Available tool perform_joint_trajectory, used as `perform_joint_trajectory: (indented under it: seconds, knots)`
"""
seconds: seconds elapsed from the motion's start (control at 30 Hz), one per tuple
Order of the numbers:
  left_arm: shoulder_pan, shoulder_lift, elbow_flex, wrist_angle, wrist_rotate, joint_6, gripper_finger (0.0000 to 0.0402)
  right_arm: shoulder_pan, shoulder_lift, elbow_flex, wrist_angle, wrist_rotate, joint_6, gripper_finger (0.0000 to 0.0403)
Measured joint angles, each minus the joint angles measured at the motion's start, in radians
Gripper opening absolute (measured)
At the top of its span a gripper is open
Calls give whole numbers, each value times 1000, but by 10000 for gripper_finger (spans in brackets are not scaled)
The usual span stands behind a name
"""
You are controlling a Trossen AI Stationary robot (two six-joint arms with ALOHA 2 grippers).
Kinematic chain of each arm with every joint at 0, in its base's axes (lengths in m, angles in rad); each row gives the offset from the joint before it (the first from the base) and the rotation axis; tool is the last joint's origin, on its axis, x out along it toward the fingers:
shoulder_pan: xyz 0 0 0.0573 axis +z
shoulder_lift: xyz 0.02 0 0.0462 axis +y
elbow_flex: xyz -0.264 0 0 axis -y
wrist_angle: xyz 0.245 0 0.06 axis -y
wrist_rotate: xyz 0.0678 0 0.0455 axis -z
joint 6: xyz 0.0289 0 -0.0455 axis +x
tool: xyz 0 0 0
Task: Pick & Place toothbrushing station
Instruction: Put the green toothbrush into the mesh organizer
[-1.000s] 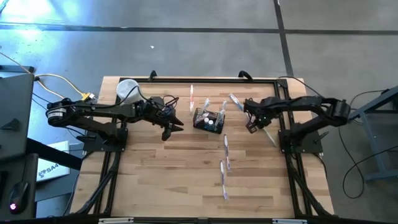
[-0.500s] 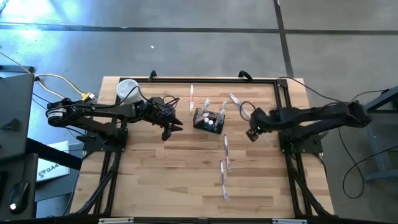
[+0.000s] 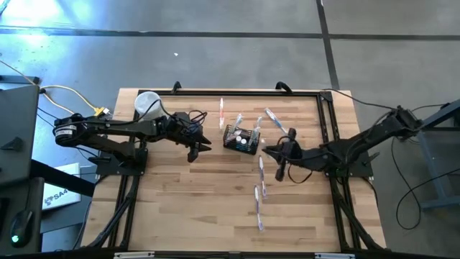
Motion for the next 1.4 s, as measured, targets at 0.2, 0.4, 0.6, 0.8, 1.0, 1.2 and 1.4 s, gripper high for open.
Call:
perform_joint_trajectory:
  seconds: [0.2, 0.4, 0.6, 0.8, 1.0, 1.2, 1.4]
  knots:
    - [0, 0, 0, 0, -3, -21, 136, -39, 107, 0, 330, 50, -295, 5]
    - [0, 13, 0, -2, -3, -20, 136, -155, 153, -10, 434, -80, -323, 6]
    - [0, 56, 0, -4, -4, -16, 136, -231, 189, -62, 544, -128, -309, 6]
    - [0, 97, 0, 18, -5, -13, 136, -254, 200, -167, 689, -132, -257, 6]
    - [0, 105, 0, 96, -6, -14, 136, -254, 200, -253, 786, -133, -205, 6]
    - [0, 105, 0, 163, -6, -21, 136, -254, 258, -282, 857, -139, -197, 6]
    - [0, 105, 0, 242, -5, -21, 136, -299, 358, -281, 894, -165, -157, 7]
